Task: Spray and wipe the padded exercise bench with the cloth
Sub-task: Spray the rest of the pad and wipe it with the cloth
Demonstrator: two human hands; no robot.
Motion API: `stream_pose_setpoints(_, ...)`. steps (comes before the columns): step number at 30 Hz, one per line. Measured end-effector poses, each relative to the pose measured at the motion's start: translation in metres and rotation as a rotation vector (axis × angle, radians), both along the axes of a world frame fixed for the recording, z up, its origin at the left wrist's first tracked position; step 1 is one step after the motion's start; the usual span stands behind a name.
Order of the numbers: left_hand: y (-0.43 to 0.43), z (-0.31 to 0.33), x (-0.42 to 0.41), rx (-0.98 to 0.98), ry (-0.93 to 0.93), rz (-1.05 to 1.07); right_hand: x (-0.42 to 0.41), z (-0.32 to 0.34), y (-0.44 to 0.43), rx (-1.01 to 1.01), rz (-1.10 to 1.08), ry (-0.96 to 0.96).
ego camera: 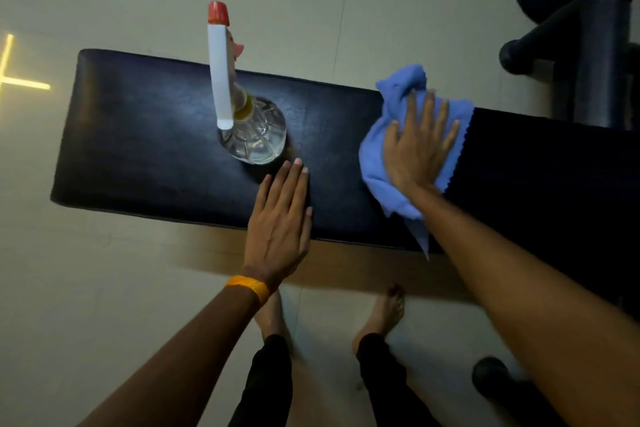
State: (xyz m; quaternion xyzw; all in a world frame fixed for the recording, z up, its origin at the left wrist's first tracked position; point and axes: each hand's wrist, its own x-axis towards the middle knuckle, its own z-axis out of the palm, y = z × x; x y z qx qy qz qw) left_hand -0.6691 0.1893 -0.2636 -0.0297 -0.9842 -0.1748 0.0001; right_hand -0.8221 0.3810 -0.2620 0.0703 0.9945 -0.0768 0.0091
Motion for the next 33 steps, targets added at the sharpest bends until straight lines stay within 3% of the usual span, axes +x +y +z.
stream_pose_setpoints(1,0.000,0.000,0.001,0.018,0.003,0.005,0.010,0.001,-0.022,0.000,-0.003,0.019)
stream_pose_setpoints(3,-0.001,-0.002,0.002,0.074,0.026,0.014,0.044,0.001,-0.052,0.012,0.246,0.007)
stream_pose_setpoints(6,-0.006,0.000,0.002,0.120,0.029,0.029,0.065,0.001,-0.029,-0.036,0.532,-0.016)
stream_pose_setpoints(8,-0.007,0.004,0.003,0.106,0.011,0.028,0.056,-0.003,0.013,0.010,0.466,-0.005)
stream_pose_setpoints(12,0.009,0.014,-0.008,0.089,0.000,-0.014,0.031,0.002,0.120,0.021,0.066,-0.005)
stream_pose_setpoints(14,0.027,0.014,-0.024,0.082,0.019,-0.066,0.037,0.005,0.123,0.029,-0.094,0.020)
stream_pose_setpoints(16,0.048,0.013,-0.044,0.090,0.023,-0.077,0.057,0.005,0.098,0.059,-0.045,0.033)
stream_pose_setpoints(18,0.072,0.012,-0.068,0.097,0.017,-0.081,0.075,0.001,0.090,0.055,0.207,0.009)
stream_pose_setpoints(20,0.095,0.009,-0.091,0.088,0.003,-0.100,0.071,0.002,0.122,0.007,0.396,-0.006)
stream_pose_setpoints(21,0.106,0.008,-0.101,0.075,-0.003,-0.117,0.063,0.002,0.148,-0.009,0.386,0.005)
stream_pose_setpoints(25,0.155,0.005,-0.129,0.024,-0.025,-0.214,0.026,-0.001,0.258,0.037,-0.176,0.040)
stream_pose_setpoints(28,0.189,0.002,-0.138,-0.007,-0.042,-0.250,0.020,-0.002,0.256,0.022,-0.445,0.038)
stream_pose_setpoints(30,0.199,-0.001,-0.138,-0.043,-0.039,-0.252,0.043,-0.002,0.228,0.059,-0.293,0.073)
stream_pose_setpoints(33,0.197,-0.004,-0.135,-0.053,-0.009,-0.252,0.083,0.006,0.237,0.022,0.294,-0.022)
